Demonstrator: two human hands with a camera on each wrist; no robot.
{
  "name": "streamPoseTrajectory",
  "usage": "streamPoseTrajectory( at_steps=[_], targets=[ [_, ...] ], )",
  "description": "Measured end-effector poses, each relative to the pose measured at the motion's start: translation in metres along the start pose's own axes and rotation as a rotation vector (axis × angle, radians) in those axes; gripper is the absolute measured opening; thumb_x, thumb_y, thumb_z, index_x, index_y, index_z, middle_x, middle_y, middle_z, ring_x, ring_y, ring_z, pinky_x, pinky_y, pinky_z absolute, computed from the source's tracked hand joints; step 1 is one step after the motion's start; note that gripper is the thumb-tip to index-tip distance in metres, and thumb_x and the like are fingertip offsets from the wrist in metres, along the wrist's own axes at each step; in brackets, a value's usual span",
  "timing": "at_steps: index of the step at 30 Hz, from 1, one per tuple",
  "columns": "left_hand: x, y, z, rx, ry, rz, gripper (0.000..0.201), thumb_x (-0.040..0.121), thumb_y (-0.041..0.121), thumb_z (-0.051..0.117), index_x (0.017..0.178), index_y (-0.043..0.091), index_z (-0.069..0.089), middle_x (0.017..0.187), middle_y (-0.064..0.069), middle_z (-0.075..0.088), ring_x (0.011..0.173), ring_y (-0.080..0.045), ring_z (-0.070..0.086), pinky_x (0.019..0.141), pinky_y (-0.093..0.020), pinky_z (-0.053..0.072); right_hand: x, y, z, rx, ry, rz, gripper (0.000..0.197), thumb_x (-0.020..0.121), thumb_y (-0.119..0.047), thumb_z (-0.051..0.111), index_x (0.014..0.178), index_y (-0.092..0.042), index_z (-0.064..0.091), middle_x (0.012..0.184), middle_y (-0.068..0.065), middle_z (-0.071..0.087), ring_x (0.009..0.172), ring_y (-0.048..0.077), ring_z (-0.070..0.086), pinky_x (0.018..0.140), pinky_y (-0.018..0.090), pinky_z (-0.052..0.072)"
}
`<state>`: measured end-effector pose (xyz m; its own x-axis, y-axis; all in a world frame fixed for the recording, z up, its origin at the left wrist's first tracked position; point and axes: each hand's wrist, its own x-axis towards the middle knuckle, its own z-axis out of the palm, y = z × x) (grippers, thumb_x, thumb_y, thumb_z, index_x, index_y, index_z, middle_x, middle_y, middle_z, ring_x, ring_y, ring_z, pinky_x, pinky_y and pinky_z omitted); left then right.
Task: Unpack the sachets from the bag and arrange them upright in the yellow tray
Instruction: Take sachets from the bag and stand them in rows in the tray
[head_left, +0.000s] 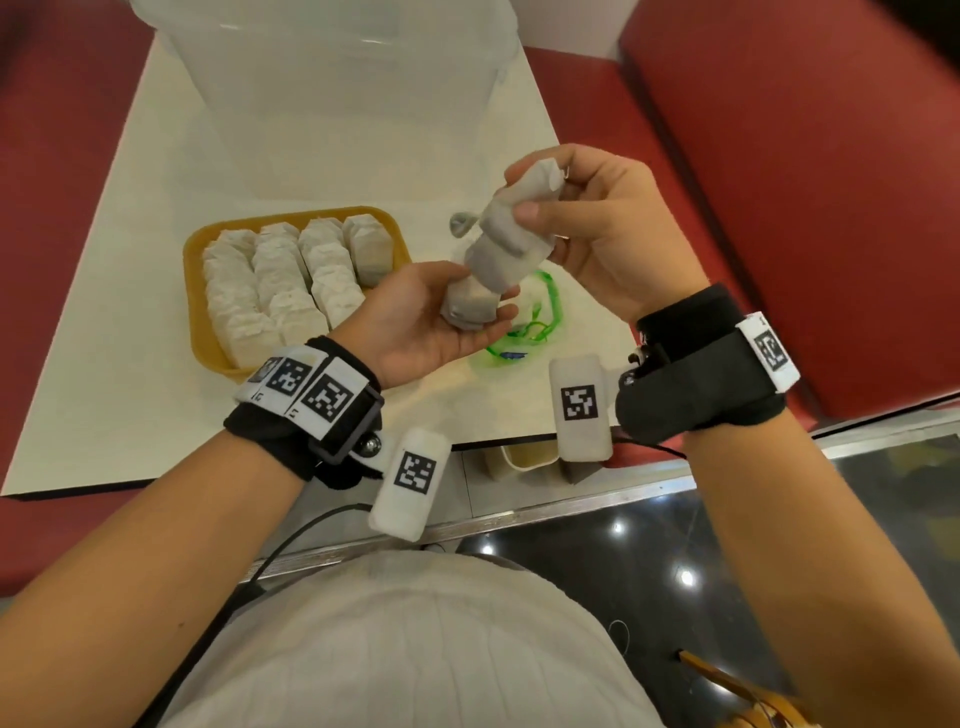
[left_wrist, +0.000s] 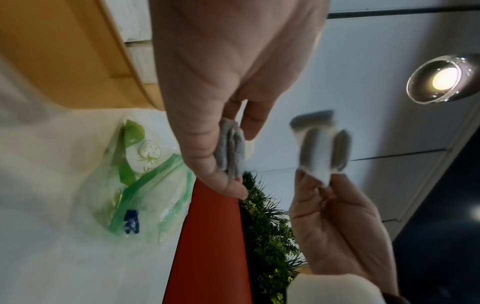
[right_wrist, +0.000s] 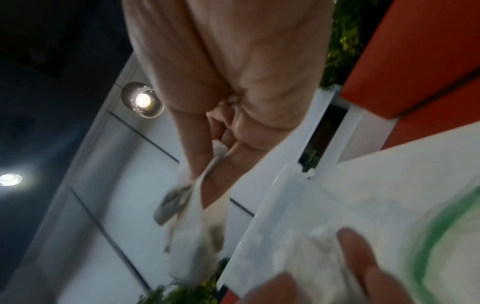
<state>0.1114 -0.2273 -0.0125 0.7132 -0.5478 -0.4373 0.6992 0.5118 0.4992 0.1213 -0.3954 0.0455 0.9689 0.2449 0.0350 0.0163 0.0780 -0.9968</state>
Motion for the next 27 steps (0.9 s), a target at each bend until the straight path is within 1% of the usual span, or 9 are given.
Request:
streamPoseTrajectory(
  at_steps=[4, 7, 11, 14, 18, 20, 22, 25, 27],
  targets=[
    [-0.005, 0.002, -0.007, -0.032, -0.112, -0.035, 0.046, 0.097, 0.043, 0.035, 0.124, 0.012, 0.056, 0.11, -0.014, 0.067, 0.094, -0.028, 0.067, 0.083, -0.037, 0.056, -0.001, 0.011, 0.016, -0.405, -0.091, -0.028, 0.022, 0.076, 0.015, 0.062, 0.092, 0.002, 0.069, 0.089, 0.018, 0.069, 0.082, 0.023, 0.065, 0.077, 0.046, 0.056],
    [-0.011, 0.005, -0.017, -0.035, -0.15, -0.077, 0.052, 0.094, 0.056, 0.035, 0.118, 0.016, 0.059, 0.109, -0.01, 0.068, 0.097, -0.025, 0.066, 0.079, -0.036, 0.056, 0.001, 0.02, 0.02, -0.592, -0.109, -0.044, 0.019, 0.073, 0.011, 0.065, 0.088, 0.002, 0.072, 0.085, 0.017, 0.072, 0.077, 0.018, 0.064, 0.076, 0.043, 0.055],
    [-0.018, 0.005, -0.023, -0.018, -0.115, -0.057, 0.031, 0.094, 0.031, 0.045, 0.117, 0.015, 0.059, 0.107, -0.009, 0.067, 0.093, -0.022, 0.067, 0.067, -0.029, 0.059, 0.005, 0.022, 0.028, -0.716, -0.097, -0.07, 0.014, 0.071, -0.001, 0.069, 0.08, -0.01, 0.074, 0.074, 0.004, 0.071, 0.07, 0.009, 0.06, 0.067, 0.031, 0.051],
    [-0.022, 0.005, -0.028, -0.037, -0.04, -0.004, 0.026, 0.096, 0.021, 0.045, 0.115, 0.01, 0.058, 0.106, -0.01, 0.066, 0.094, -0.02, 0.064, 0.063, -0.027, 0.059, 0.008, 0.024, 0.035, -0.81, -0.035, -0.099, 0.01, 0.07, -0.007, 0.074, 0.077, -0.015, 0.073, 0.068, -0.011, 0.063, 0.062, 0.006, 0.052, 0.059, 0.015, 0.041],
    [-0.027, 0.007, -0.038, -0.025, 0.027, 0.079, 0.032, 0.097, 0.011, 0.047, 0.129, 0.007, 0.051, 0.114, -0.012, 0.061, 0.094, -0.02, 0.063, 0.06, -0.025, 0.058, 0.01, 0.022, 0.042, -0.876, 0.013, -0.085, 0.01, 0.073, -0.011, 0.076, 0.076, -0.019, 0.07, 0.068, -0.016, 0.058, 0.056, 0.0, 0.05, 0.056, 0.007, 0.036],
    [-0.03, 0.008, -0.042, -0.012, 0.057, 0.126, 0.031, 0.097, 0.007, 0.047, 0.128, 0.007, 0.051, 0.112, -0.012, 0.063, 0.089, -0.02, 0.064, 0.058, -0.025, 0.057, 0.01, 0.018, 0.044, -0.853, 0.027, -0.073, 0.007, 0.077, -0.007, 0.072, 0.077, -0.014, 0.069, 0.065, -0.01, 0.059, 0.05, -0.001, 0.054, 0.05, 0.009, 0.039],
    [-0.033, 0.009, -0.046, -0.005, 0.09, 0.169, 0.028, 0.097, 0.003, 0.046, 0.124, 0.007, 0.053, 0.109, -0.011, 0.064, 0.088, -0.02, 0.064, 0.057, -0.024, 0.057, 0.01, 0.015, 0.042, -0.792, 0.091, -0.079, 0.007, 0.08, -0.003, 0.068, 0.079, -0.01, 0.067, 0.069, -0.001, 0.061, 0.047, 0.005, 0.059, 0.044, 0.019, 0.046],
    [-0.036, 0.01, -0.053, -0.006, 0.13, 0.221, 0.035, 0.097, 0.001, 0.047, 0.132, 0.005, 0.049, 0.113, -0.013, 0.062, 0.092, -0.022, 0.063, 0.059, -0.025, 0.058, 0.011, 0.011, 0.039, -0.674, 0.158, -0.06, 0.009, 0.079, 0.003, 0.067, 0.082, -0.005, 0.067, 0.077, 0.006, 0.062, 0.056, 0.02, 0.068, 0.055, 0.03, 0.058],
    [-0.039, 0.011, -0.055, -0.016, 0.141, 0.25, 0.037, 0.097, 0.0, 0.047, 0.133, 0.004, 0.048, 0.112, -0.013, 0.062, 0.086, -0.021, 0.067, 0.06, -0.025, 0.058, 0.009, 0.008, 0.043, -0.576, 0.146, -0.001, 0.012, 0.078, 0.007, 0.067, 0.08, -0.004, 0.068, 0.08, 0.015, 0.061, 0.063, 0.024, 0.068, 0.064, 0.033, 0.06]
  ],
)
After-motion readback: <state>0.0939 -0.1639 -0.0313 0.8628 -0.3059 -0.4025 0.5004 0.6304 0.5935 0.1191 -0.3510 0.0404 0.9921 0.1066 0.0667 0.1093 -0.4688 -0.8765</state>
